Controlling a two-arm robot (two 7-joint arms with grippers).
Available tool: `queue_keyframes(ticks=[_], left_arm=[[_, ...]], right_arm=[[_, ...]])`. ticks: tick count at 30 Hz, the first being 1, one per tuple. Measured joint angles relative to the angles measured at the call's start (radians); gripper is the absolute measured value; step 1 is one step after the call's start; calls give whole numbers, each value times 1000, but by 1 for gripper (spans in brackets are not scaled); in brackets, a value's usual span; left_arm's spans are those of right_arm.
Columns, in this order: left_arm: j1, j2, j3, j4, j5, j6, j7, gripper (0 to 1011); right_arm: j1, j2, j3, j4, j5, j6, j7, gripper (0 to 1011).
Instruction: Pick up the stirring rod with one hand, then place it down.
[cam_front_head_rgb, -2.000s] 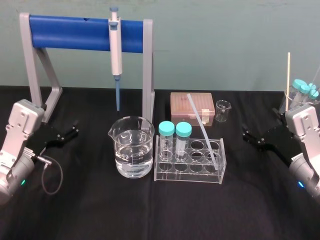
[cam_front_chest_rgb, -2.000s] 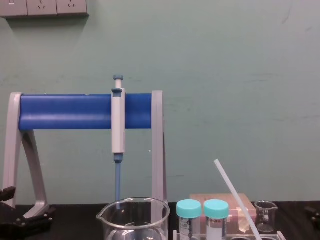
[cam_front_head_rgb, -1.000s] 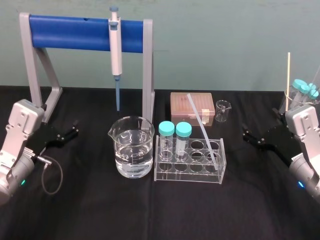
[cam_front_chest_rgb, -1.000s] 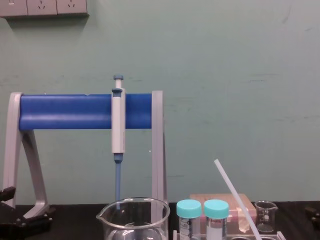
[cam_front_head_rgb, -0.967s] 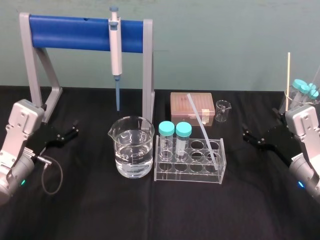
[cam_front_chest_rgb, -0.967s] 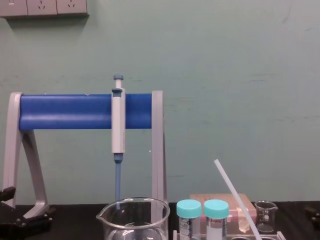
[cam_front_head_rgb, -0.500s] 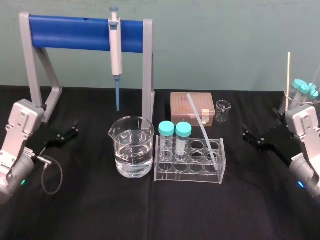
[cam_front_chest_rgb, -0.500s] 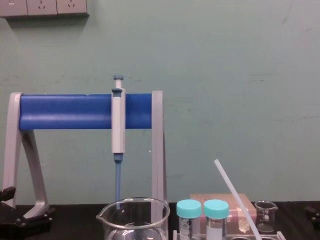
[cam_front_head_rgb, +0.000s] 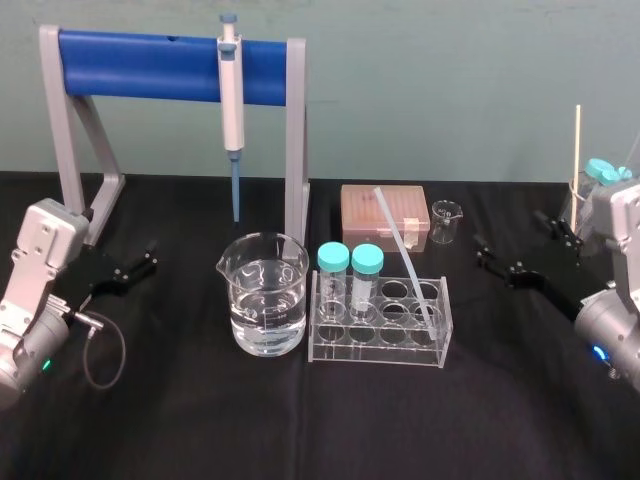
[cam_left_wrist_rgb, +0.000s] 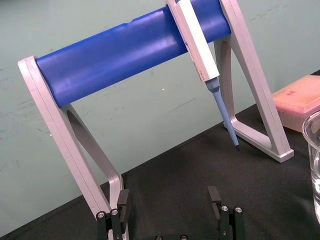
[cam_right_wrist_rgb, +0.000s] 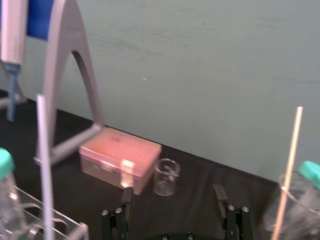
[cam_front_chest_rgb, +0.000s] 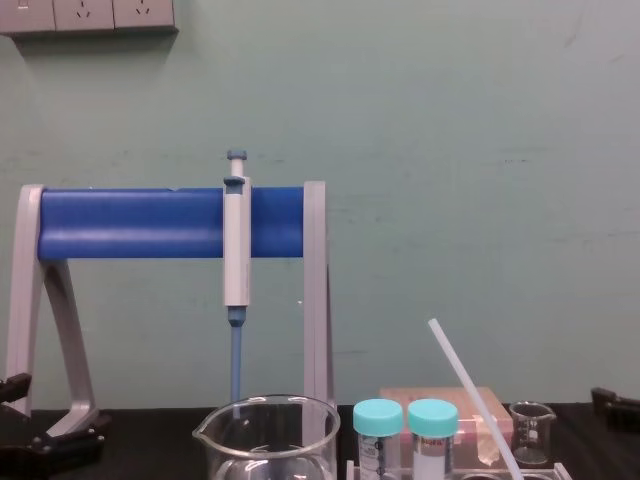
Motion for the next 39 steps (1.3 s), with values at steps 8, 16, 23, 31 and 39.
queue_keyframes(ticks=[8,16,23,31,39], left_arm=[[0,0,0,0,0,0,0,1000],[0,0,0,0,0,0,0,1000],[0,0,0,0,0,0,0,1000],[0,0,0,0,0,0,0,1001],[0,0,0,0,0,0,0,1000]], right_arm=[[2,-29,33,-73,130,108,138,1000],[11,-47,24,-101,139,118,210,1000],[32,-68,11,-95,121,124,250,1000],[85,-113,-15,-37,73,131,273,1000],[137,-162,-26,34,34,130,278,1000]])
